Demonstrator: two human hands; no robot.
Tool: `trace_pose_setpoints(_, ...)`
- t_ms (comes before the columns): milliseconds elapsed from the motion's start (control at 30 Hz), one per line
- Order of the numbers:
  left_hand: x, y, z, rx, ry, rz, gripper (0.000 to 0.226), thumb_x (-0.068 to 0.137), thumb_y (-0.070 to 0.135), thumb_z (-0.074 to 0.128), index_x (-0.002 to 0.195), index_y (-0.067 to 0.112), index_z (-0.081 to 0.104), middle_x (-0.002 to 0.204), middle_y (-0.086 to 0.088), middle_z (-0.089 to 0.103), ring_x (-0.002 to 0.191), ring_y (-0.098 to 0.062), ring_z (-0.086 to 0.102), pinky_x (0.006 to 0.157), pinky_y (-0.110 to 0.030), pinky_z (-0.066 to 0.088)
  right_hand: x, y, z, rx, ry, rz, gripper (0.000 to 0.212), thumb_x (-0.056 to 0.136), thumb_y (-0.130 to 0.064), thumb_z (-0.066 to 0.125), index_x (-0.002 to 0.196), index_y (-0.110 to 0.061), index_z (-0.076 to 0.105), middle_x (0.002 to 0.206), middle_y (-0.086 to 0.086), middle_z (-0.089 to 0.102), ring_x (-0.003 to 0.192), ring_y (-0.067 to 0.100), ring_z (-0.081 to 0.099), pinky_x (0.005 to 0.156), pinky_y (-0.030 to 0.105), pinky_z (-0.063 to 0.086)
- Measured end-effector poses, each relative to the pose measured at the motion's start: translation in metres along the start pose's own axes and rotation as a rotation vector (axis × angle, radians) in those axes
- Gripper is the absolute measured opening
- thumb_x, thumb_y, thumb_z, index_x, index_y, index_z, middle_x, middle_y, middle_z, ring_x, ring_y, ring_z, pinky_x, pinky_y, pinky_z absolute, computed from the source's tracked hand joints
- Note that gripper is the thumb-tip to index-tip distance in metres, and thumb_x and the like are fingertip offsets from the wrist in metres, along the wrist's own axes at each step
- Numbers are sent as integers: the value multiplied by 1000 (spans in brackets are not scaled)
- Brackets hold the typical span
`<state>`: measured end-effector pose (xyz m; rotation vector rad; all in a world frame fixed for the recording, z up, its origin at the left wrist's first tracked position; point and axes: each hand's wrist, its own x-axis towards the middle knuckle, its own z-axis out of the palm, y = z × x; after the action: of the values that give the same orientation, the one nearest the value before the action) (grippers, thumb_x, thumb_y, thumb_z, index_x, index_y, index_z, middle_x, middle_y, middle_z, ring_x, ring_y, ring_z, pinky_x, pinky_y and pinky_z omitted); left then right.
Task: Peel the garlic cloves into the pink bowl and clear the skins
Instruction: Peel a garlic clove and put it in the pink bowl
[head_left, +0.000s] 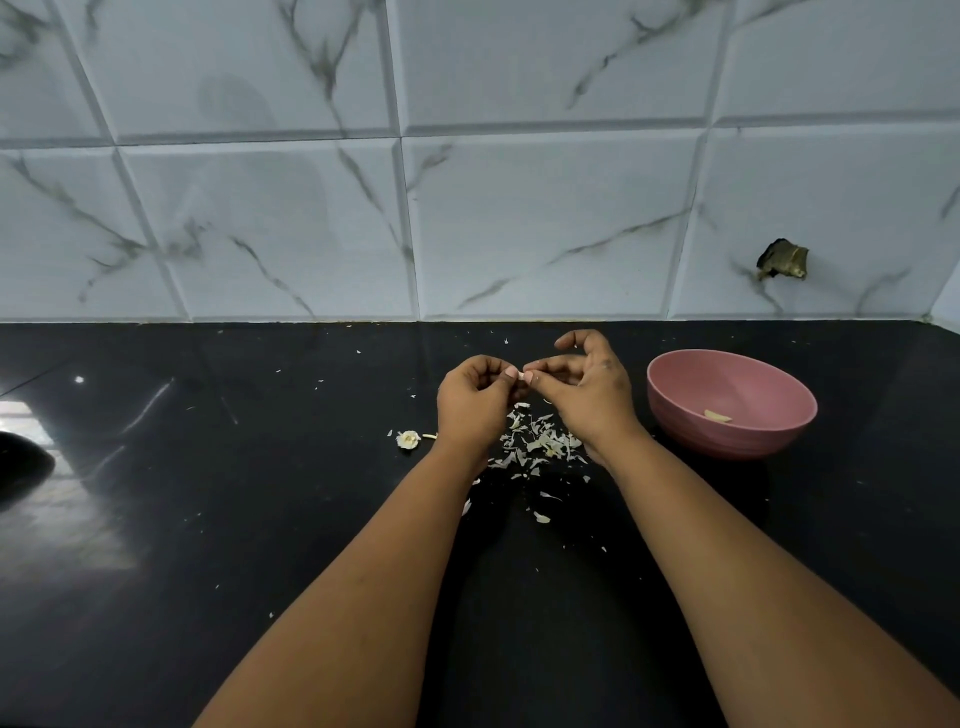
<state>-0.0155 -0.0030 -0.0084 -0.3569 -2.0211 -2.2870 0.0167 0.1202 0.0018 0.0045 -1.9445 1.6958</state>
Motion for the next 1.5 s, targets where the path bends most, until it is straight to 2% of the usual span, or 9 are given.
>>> trace_pose_setpoints(233, -1, 3, -1, 8, -65, 33, 8, 95, 4, 61, 88, 2, 64, 76, -9, 68, 62, -4, 64, 62, -17, 52, 2, 0, -2, 328, -20, 300, 37, 82, 3, 71, 100, -19, 47, 79, 2, 74, 82, 19, 69, 80, 34, 54)
trace_pose_setpoints(367, 0, 3, -2, 46, -84, 27, 12, 97, 4, 58, 86, 4, 63, 72, -4, 66, 60, -2, 62, 61, -17, 50, 1, -1, -4, 393, -38, 371, 33, 84, 6, 68, 102, -14, 48, 81, 5, 73, 77, 17, 68, 74, 28, 55)
trace_pose_setpoints(633, -3, -2, 1, 227, -37, 92, 8, 94, 12, 63, 87, 12, 65, 83, -11, 72, 78, -17, 68, 79, -37, 58, 0, 4, -5, 182, -119, 369, 11, 86, -2, 68, 87, -11, 73, 95, 13, 73, 96, 26, 66, 94, 37, 54)
trace_pose_setpoints(800, -1, -4, 0, 301, -22, 80, 6, 91, 15, 68, 86, 14, 68, 76, -1, 73, 67, -6, 69, 67, -27, 58, 2, 5, -13, 73, -175, 404, 3, 85, -8, 71, 84, -10, 72, 88, 14, 72, 79, 17, 65, 63, 20, 51)
trace_pose_setpoints(933, -1, -4, 1, 341, -87, 59, 8, 92, 16, 67, 84, 18, 69, 77, 1, 74, 62, -2, 67, 59, -20, 51, 8, 2, -22, -82, -69, 345, 9, 82, -3, 74, 80, -10, 70, 71, 7, 72, 56, 10, 63, 53, 20, 51)
trace_pose_setpoints(1133, 1, -7, 0, 428, -54, 16, 3, 90, 21, 68, 88, 21, 67, 80, 2, 73, 76, -15, 72, 78, -37, 59, 8, 12, -35, -741, -36, -21, 3, 77, -15, 79, 78, -15, 76, 73, -4, 68, 66, 8, 58, 58, 11, 37)
trace_pose_setpoints(1233, 2, -7, -1, 441, -31, 14, 9, 89, 24, 69, 94, 17, 67, 81, 0, 71, 80, -20, 70, 81, -43, 58, 7, 8, -27, -760, -21, -155, 4, 81, -6, 73, 81, -9, 76, 79, 2, 72, 67, 8, 57, 61, 7, 36)
trace_pose_setpoints(1367, 3, -5, -1, 420, -5, 13, 10, 89, 25, 69, 95, 16, 67, 82, 0, 69, 82, -23, 69, 80, -47, 58, 10, 9, -20, -888, -66, -181, 11, 83, -4, 66, 82, -12, 73, 88, 7, 72, 80, 22, 65, 71, 28, 49)
trace_pose_setpoints(1500, 2, -5, -1, 404, 11, 5, 10, 89, 23, 69, 95, 16, 66, 82, 0, 69, 83, -22, 69, 79, -47, 58, 7, 12, -14, -957, -21, -200, 11, 84, -3, 58, 82, -10, 66, 88, 10, 64, 82, 27, 57, 68, 35, 43)
